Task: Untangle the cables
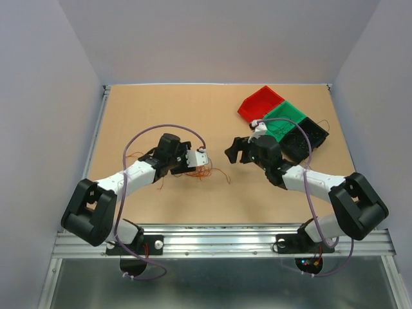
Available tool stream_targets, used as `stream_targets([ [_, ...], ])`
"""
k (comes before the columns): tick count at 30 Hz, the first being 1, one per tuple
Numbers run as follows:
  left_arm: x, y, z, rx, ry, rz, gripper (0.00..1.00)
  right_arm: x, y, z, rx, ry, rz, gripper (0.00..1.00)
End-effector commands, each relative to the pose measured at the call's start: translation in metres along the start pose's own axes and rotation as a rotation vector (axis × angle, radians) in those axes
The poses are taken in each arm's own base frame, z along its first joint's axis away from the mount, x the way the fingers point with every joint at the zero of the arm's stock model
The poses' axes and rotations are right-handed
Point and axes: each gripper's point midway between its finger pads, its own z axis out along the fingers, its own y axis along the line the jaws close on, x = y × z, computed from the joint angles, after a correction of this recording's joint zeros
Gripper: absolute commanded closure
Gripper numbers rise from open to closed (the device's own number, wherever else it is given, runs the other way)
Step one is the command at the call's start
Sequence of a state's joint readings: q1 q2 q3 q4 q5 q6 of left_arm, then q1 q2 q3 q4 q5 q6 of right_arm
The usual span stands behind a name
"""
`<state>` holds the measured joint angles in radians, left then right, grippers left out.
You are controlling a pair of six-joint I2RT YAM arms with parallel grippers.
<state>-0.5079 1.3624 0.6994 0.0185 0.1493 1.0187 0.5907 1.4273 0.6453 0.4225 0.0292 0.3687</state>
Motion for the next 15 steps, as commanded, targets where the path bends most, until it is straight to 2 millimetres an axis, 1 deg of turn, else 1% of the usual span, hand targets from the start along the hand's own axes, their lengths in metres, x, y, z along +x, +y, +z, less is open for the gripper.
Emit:
stream_targets([
  [1,-0.017,0.011,0.01,0.045,-0.07,0.164,0.32,-0.016,0.011,-0.01,-0.05,-0.07,-0.016,0.16],
  [2,-0.023,0.017,0.012,0.039,-0.086,0.186,0.32,-0.017,0.013,-0.013,-0.055,-0.076,-0.016,0.16],
  [3,-0.024,0.013,0.018,0.065,-0.096,0.194,0.33,-0.019,0.012,-0.014,-0.054,-0.081,-0.016,0.15],
  [5,-0.031,0.017,0.024,0.081,-0.115,0.214,0.34,-0.02,0.014,-0.018,-0.062,-0.088,-0.016,0.16],
  [7,-0.028,0.007,0.034,0.145,-0.113,0.222,0.42,-0.021,0.013,-0.021,-0.061,-0.093,-0.017,0.15],
  [8,-0.031,0.01,0.037,0.149,-0.114,0.221,0.48,-0.019,0.012,-0.023,-0.06,-0.092,-0.017,0.15],
  [9,-0.03,0.006,0.043,0.175,-0.111,0.208,0.63,-0.021,0.013,-0.026,-0.064,-0.102,-0.018,0.15],
  [10,-0.031,0.006,0.045,0.182,-0.111,0.196,0.75,-0.022,0.013,-0.027,-0.064,-0.105,-0.018,0.15],
  [12,-0.038,0.014,0.046,0.17,-0.123,0.18,0.94,-0.022,0.014,-0.028,-0.073,-0.103,-0.02,0.15],
  [13,-0.041,0.017,0.043,0.159,-0.131,0.169,1.0,-0.022,0.015,-0.027,-0.073,-0.103,-0.022,0.15],
  [14,-0.044,0.023,0.04,0.13,-0.144,0.165,1.0,-0.022,0.015,-0.026,-0.074,-0.102,-0.022,0.15],
  [15,-0.055,0.035,0.027,0.079,-0.172,0.169,1.0,-0.02,0.02,-0.023,-0.102,-0.09,-0.024,0.15],
])
